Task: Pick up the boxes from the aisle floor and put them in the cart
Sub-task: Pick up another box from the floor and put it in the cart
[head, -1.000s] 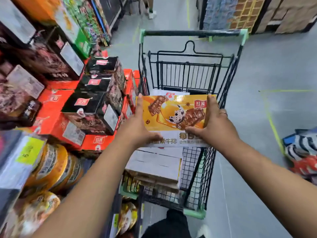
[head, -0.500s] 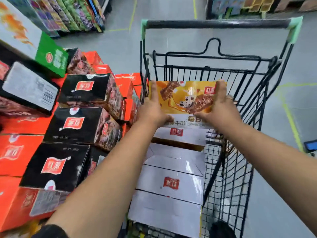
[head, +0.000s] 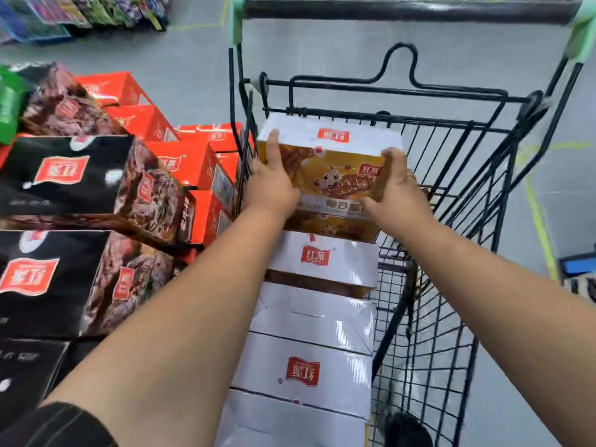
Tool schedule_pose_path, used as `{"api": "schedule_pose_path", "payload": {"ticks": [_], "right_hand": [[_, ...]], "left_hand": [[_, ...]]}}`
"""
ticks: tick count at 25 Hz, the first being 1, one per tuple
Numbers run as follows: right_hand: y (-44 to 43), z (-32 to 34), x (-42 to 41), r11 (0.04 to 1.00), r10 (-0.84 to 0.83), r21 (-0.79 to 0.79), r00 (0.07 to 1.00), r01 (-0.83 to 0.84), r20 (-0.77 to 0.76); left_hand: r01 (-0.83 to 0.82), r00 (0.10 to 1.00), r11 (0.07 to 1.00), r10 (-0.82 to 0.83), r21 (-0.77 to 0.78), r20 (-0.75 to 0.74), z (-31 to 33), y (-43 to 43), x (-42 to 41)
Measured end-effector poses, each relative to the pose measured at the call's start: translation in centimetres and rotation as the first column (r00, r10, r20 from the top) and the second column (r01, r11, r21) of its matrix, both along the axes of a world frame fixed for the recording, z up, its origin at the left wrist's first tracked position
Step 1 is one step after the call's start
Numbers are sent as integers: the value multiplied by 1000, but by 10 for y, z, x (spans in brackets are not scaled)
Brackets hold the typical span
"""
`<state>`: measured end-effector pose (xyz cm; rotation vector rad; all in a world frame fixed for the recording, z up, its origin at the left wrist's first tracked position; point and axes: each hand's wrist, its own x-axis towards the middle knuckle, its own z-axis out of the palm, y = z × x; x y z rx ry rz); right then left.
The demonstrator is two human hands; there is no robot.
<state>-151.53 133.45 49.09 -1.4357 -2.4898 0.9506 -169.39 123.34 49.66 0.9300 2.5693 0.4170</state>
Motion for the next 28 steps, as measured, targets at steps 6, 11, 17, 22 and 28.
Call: {"api": "schedule_pose_path", "payload": {"ticks": [6, 11, 17, 22, 28], "right_hand": [[11, 9, 2, 995, 28, -98, 1000, -27, 7], [-2, 24, 16, 994, 16, -109, 1000, -15, 8], [-42, 40, 41, 986, 57, -155, 998, -62, -37], [-97, 81, 79, 949, 283, -117, 954, -294, -99], [-174, 122, 135, 778, 615, -15, 766, -628, -186]], "left_hand": [[-8, 994, 1000, 10, -22, 106, 4, -9, -2], [-9, 996, 1000, 10, -14, 88, 20, -23, 27], [-12, 998, 986, 2, 164, 61, 44, -71, 87], [-142, 990, 949, 135, 282, 44, 85, -137, 147], [-358, 925, 832, 379, 424, 38, 119, -225, 252]]}}
